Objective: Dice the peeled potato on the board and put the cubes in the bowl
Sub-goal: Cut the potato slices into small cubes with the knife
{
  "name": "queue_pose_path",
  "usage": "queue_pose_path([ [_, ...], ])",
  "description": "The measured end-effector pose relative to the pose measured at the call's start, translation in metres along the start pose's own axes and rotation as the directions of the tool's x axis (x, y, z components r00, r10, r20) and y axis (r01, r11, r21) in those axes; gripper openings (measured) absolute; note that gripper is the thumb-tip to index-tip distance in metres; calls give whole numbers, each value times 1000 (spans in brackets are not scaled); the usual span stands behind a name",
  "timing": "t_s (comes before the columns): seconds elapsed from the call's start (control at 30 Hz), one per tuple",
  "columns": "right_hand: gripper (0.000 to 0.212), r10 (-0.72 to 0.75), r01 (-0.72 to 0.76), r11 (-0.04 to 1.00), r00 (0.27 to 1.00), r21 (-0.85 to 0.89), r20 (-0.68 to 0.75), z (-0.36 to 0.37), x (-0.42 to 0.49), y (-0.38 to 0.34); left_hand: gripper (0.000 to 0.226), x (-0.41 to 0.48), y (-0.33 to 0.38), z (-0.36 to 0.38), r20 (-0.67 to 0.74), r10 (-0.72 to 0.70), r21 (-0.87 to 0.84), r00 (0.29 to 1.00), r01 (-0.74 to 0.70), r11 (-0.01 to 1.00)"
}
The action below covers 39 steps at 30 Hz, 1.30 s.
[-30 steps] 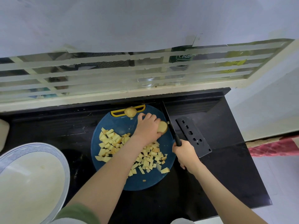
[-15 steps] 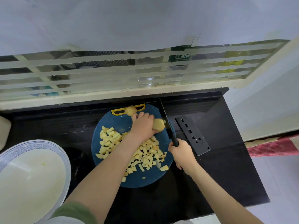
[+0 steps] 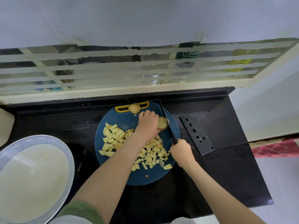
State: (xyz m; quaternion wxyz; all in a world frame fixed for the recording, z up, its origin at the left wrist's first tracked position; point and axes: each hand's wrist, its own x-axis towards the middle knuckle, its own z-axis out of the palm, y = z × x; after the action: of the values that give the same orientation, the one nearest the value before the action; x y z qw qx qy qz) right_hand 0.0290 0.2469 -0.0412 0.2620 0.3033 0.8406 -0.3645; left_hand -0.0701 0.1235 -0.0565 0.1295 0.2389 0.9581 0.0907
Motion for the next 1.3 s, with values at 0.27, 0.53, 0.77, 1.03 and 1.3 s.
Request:
queue_pose_path([
  [0.27,19,-38,45,988,998,148,-47,-4,-8,1,54,-3,0,-5,-8,-26,-7,1000,26,1000],
  [0.53,26,-96,101,988,994,114,-54,-7,-19,2,57,-6,6,-7,0,-145,14,989,145,989],
  [0.77,26,-48,48,999,999,2,-18,-6,-14,0,50,-7,3,-5,-24,-97,-20,995,96,995],
  [1.03,13,-21,21,1000,1000,22,0,-4,1,-10,50,-7,1,-3,-18,-85,-16,996,85,996],
  [1.3,21,-103,108,990,993,85,-59,-6,-13,-7,52,-6,5,-6,10,-138,-15,990,138,990],
])
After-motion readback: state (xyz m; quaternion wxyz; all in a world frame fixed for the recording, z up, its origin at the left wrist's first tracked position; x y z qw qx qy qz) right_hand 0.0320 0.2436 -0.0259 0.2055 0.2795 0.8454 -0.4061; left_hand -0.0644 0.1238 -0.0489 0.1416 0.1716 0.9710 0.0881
